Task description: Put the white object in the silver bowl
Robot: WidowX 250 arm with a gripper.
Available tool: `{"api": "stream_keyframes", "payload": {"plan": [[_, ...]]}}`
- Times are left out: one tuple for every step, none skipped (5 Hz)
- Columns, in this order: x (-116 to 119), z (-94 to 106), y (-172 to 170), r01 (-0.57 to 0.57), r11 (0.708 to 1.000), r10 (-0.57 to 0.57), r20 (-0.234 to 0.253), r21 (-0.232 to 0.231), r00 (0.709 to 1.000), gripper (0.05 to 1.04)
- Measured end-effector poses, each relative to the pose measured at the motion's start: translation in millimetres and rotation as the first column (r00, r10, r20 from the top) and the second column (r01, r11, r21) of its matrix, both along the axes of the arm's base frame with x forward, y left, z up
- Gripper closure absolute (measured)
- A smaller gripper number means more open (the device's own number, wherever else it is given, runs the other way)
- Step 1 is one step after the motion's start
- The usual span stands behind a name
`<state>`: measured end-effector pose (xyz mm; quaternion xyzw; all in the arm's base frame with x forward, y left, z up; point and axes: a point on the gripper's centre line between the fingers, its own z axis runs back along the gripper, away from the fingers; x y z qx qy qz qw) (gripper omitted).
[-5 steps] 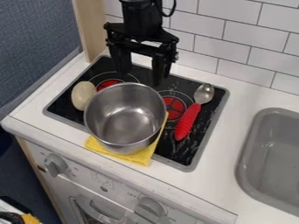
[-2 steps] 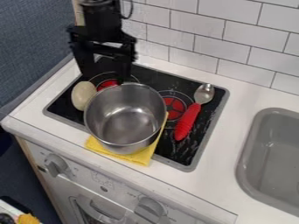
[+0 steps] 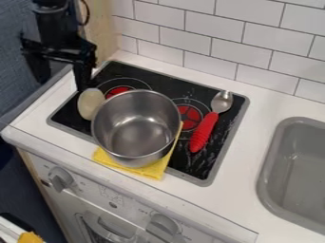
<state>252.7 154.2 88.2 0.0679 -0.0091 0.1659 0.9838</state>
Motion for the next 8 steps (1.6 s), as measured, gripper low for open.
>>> {"api": "stream_keyframes", "payload": {"plan": [[4.0, -16.2, 1.4, -0.043, 0.999, 0.043, -0.019, 0.000, 0.999, 0.083], [22.9, -25.1, -10.8, -0.037, 0.999, 0.037, -0.028, 0.001, 0.999, 0.083], [33.1, -34.6, -12.3, -0.061, 0.998, 0.061, -0.037, 0.007, 0.997, 0.083], [38.5, -44.7, -8.9, -0.079, 0.997, 0.080, -0.053, 0.009, 0.995, 0.083], [36.1, -50.3, -5.3, -0.075, 0.997, 0.076, -0.100, 0.019, 0.992, 0.083], [33.9, -54.3, -5.9, -0.085, 0.996, 0.086, -0.104, 0.020, 0.991, 0.083], [31.3, -74.4, -8.2, -0.077, 0.997, 0.076, -0.152, 0.000, 0.985, 0.082], [35.1, -73.8, -9.9, -0.063, 0.998, 0.063, -0.151, -0.001, 0.987, 0.133]]}}
